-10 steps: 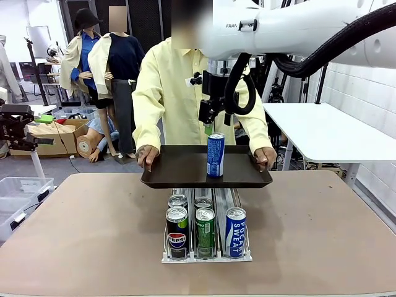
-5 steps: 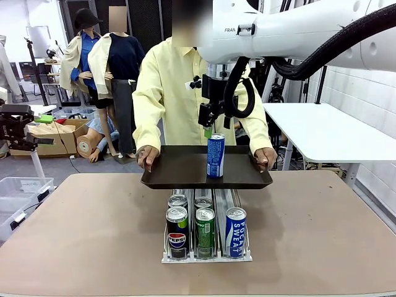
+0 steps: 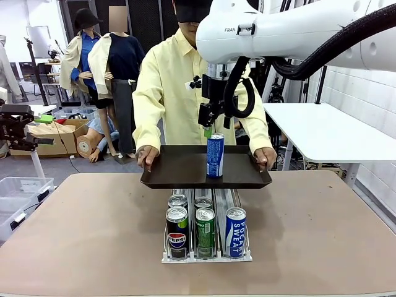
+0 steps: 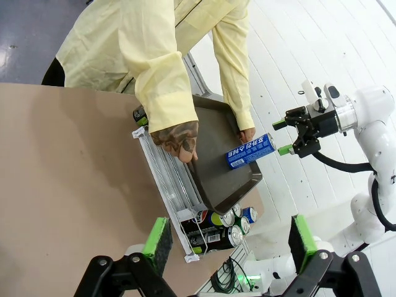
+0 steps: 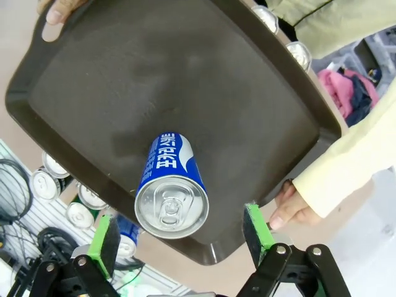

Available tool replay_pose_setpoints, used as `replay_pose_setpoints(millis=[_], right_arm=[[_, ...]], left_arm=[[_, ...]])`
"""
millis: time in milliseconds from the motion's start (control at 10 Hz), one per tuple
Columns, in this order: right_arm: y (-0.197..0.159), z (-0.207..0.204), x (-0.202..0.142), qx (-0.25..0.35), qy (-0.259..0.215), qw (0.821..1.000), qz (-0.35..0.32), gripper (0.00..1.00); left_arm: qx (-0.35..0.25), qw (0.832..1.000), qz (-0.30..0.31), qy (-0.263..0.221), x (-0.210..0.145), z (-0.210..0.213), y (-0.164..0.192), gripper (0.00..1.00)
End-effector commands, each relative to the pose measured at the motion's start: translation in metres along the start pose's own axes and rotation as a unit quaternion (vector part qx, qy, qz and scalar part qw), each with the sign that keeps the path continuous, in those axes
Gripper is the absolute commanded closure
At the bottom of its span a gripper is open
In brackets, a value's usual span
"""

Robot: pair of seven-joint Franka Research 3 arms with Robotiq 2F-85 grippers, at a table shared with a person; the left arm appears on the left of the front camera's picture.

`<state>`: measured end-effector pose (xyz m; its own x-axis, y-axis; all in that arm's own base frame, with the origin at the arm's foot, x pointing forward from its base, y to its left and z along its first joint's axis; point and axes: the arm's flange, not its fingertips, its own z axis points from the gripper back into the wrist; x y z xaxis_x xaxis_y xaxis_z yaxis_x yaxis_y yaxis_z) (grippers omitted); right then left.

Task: Retrieve and hand over the desired beverage to the person.
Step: Pick up another can of the same type that the person held from the Automatic Can Dispenser.

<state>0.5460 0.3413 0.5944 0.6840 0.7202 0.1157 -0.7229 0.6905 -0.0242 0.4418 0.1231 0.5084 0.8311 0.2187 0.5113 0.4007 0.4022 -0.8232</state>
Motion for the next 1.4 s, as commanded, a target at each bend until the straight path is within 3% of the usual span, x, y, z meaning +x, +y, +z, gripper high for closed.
replay_pose_setpoints(millis=[0, 500, 700, 1000, 1300], right_arm=[[-0.011, 0.024, -0.012, 0.049, -0.013, 0.999, -0.006, 0.0], [-0.049, 0.061, -0.094, 0.136, -0.057, 0.986, -0.075, 0.0], [-0.081, 0.06, -0.13, 0.214, -0.089, 0.968, -0.095, 0.0], [-0.118, 0.032, -0.194, 0.323, -0.144, 0.925, -0.14, 0.0], [-0.154, -0.002, -0.247, 0.429, -0.211, 0.858, -0.187, 0.0]], left_arm=[[-0.001, 1.0, -0.001, -0.003, 0.0, 0.001, -0.001, 0.0], [-0.001, 1.0, -0.001, -0.003, 0.0, 0.001, -0.001, 0.0], [-0.001, 1.0, -0.001, -0.003, 0.0, 0.001, -0.001, 0.0], [-0.001, 1.0, -0.001, -0.003, 0.0, 0.001, -0.001, 0.0], [-0.001, 1.0, -0.001, -0.003, 0.0, 0.001, -0.001, 0.0]])
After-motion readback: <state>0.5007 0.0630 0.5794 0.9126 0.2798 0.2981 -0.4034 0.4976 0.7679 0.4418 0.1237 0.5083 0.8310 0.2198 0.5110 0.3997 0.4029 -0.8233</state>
